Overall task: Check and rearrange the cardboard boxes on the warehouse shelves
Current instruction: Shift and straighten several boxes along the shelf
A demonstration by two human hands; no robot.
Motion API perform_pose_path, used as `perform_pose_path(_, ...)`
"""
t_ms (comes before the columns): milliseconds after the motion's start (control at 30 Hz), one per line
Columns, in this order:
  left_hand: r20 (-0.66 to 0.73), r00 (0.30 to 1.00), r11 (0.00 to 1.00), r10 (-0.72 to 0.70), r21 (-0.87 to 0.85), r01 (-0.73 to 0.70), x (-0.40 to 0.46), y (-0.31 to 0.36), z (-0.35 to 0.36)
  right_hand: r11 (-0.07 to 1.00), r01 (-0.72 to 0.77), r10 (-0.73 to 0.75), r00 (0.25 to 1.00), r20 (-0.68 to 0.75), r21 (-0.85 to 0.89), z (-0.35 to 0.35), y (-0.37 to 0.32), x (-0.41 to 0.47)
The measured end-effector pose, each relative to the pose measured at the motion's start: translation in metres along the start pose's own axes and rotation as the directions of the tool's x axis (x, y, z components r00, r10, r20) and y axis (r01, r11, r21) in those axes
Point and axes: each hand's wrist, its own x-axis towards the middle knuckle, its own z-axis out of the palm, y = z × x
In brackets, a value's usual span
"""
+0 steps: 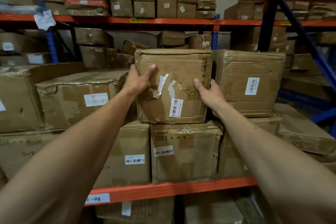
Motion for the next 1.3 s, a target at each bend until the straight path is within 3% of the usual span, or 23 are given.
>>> perform_pose_path(267,-0.022,1.000,1.000,0.001,0.015,-0.001,-0.040,0.022,-0.004,0.999,0.016,-0.014,0.998,-0.063,0.030,-0.009,-0.006,-0.025)
perform_pose_path(633,0.027,1.000,0.999,-0.001,-0.039,0.002,-0.115,0.051,-0.039,1.000,0.006,-0.007,0.992,-0.128,-0.009,-0.033,-0.040,-0.124)
perform_pose_path(733,0.030,0.999,0.999,0.023,0.033,-0.024,-0.132,0.057,-0.043,0.999,-0.005,0.010,0.990,-0.139,0.036,-0.035,-0.044,-0.146)
perform_pose_path(800,0.025,0.995,0.981,0.095,0.169,-0.098,-0.135,0.066,-0.043,0.992,-0.042,0.061,0.984,-0.165,0.116,-0.034,-0.048,-0.154)
perform_pose_path(867,0.022,0.971,0.890,0.237,0.396,-0.226,-0.137,0.082,-0.041,0.972,-0.100,0.137,0.976,-0.171,0.212,-0.034,-0.050,-0.160)
perform_pose_path(900,0.044,0.940,0.772,0.339,0.557,-0.305,-0.137,0.092,-0.041,0.956,-0.137,0.182,0.971,-0.157,0.258,-0.034,-0.049,-0.162)
perform_pose_path(967,0.222,0.846,0.407,0.484,0.799,-0.442,-0.129,0.106,-0.040,0.882,-0.243,0.293,0.954,-0.066,0.405,-0.035,-0.041,-0.167)
perform_pose_path(1000,0.348,0.814,0.253,0.465,0.829,-0.499,-0.123,0.111,-0.040,0.819,-0.295,0.332,0.943,0.013,0.493,-0.033,-0.031,-0.167)
perform_pose_path(1033,0.447,0.797,0.173,0.406,0.819,-0.547,-0.120,0.117,-0.038,0.753,-0.347,0.355,0.930,0.098,0.559,-0.031,-0.017,-0.167)
perform_pose_path(1133,0.547,0.786,0.111,0.289,0.796,-0.595,-0.116,0.134,-0.027,0.573,-0.437,0.392,0.889,0.236,0.694,-0.020,0.029,-0.159)
perform_pose_path(1300,0.616,0.752,-0.027,0.236,0.778,-0.628,-0.110,0.146,-0.019,0.245,-0.331,0.362,0.903,0.231,0.911,0.005,0.034,-0.204)
